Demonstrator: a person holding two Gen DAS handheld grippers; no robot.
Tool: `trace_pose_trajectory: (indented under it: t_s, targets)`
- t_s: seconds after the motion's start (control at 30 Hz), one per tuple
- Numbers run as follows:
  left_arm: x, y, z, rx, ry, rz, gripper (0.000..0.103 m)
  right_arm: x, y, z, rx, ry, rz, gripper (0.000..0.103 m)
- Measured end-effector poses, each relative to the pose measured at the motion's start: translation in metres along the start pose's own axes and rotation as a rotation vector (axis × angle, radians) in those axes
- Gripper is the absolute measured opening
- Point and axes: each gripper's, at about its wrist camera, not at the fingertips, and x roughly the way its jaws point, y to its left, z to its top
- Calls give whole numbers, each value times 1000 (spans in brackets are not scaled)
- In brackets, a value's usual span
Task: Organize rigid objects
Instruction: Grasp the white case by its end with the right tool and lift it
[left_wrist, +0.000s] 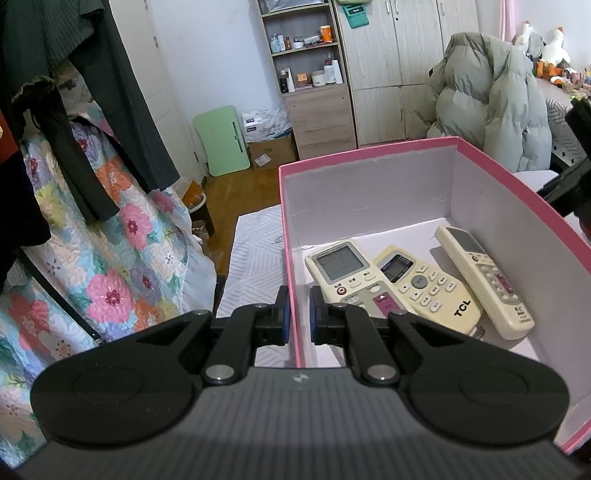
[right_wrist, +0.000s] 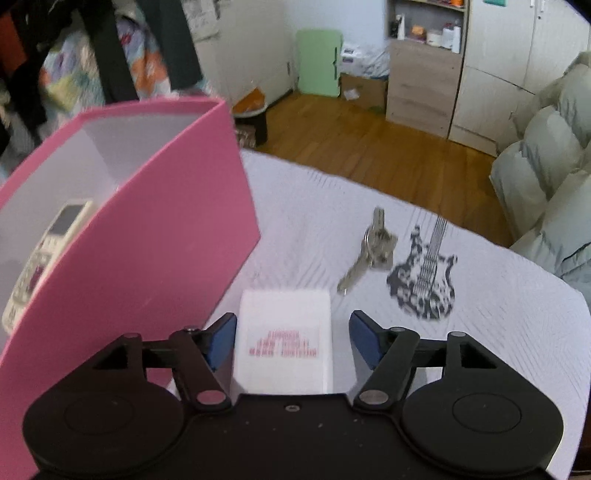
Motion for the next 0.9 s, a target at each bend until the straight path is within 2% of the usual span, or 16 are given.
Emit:
trace_pose_trajectory:
  t_s: [0.03,0.1,0.2,0.27,0.37,0.4,0.43,0.47,0.67,0.77,0.9]
  targets:
    - [0,0,0,1,3,2,7,-1,-2,0,5,-4,13,63]
    - [1,0,0,8,9,6,7,-3,-7,-2,43,-6,27,62]
    - [1,-1,0,4,8,3,7,-6,-7,-6,27,1,36,63]
    - [1,-1,0,-4,8,1,7,-5,-3,-7,20,5,10,63]
    - [1,-2,0,1,10,8,7,-3,11,-8,-19,22,-31,71]
    - [1,-1,0,0,9,5,7,-3,16,-10,-50,21,-47,72]
    - [1,-1,0,-5,9,2,7,-3,17,-12,-67,7,-46,67]
    - [1,0,0,-11,8,0,7,-4,14,-12,-61,-8,-38,63]
    - [2,2,0,-18,9,-8,7,-28,-20,-14,120,-47,78,62]
    - [3,2,0,-21,8,-12,7,-54,-21,-20,136,-100,109,61]
    - [3,2,0,-25,7,-18,7,-85,-8,-31,117,-165,100,61]
